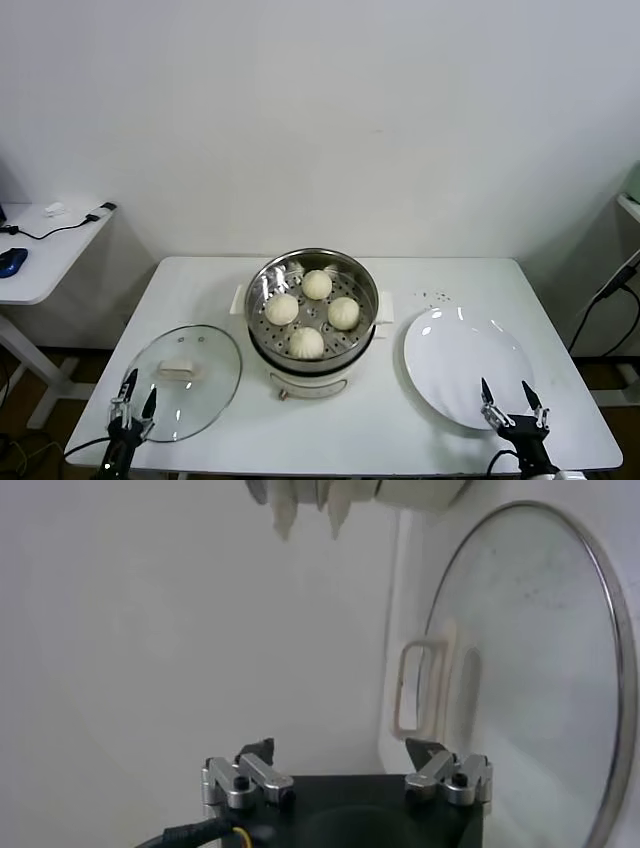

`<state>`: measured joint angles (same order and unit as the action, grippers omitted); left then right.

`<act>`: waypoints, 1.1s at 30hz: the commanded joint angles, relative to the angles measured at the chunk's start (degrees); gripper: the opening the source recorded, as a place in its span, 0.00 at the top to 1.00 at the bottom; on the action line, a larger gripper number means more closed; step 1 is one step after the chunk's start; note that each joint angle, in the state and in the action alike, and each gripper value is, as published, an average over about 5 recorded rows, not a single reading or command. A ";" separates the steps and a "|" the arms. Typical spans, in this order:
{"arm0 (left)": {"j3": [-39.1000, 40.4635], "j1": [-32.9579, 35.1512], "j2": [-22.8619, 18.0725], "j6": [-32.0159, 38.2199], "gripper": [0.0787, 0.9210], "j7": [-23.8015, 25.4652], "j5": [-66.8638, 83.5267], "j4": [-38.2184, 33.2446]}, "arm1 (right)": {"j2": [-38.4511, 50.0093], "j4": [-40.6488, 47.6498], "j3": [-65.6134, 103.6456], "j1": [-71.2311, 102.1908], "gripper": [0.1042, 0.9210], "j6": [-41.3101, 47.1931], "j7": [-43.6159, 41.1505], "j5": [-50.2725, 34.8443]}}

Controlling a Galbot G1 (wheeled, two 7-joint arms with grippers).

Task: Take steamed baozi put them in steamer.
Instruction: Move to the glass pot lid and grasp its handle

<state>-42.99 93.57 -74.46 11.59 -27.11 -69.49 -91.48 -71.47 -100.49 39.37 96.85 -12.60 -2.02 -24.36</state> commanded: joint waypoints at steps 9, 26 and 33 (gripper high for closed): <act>2.07 -6.82 -0.54 -2.20 0.12 1.14 -4.98 5.26 | -0.18 -0.53 0.76 0.39 0.12 0.08 0.35 0.32; 3.83 -11.30 -1.73 -5.43 0.12 1.23 -5.48 7.98 | -0.02 0.32 1.17 0.41 0.12 0.09 0.32 0.60; 3.73 -11.69 -2.40 -5.80 0.18 1.15 -6.61 9.46 | -0.13 0.41 1.15 0.32 0.12 0.15 0.33 0.60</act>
<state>-39.43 83.00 -76.50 6.54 -25.98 -75.01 -83.98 -71.55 -100.20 40.56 97.19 -12.49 -1.70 -23.73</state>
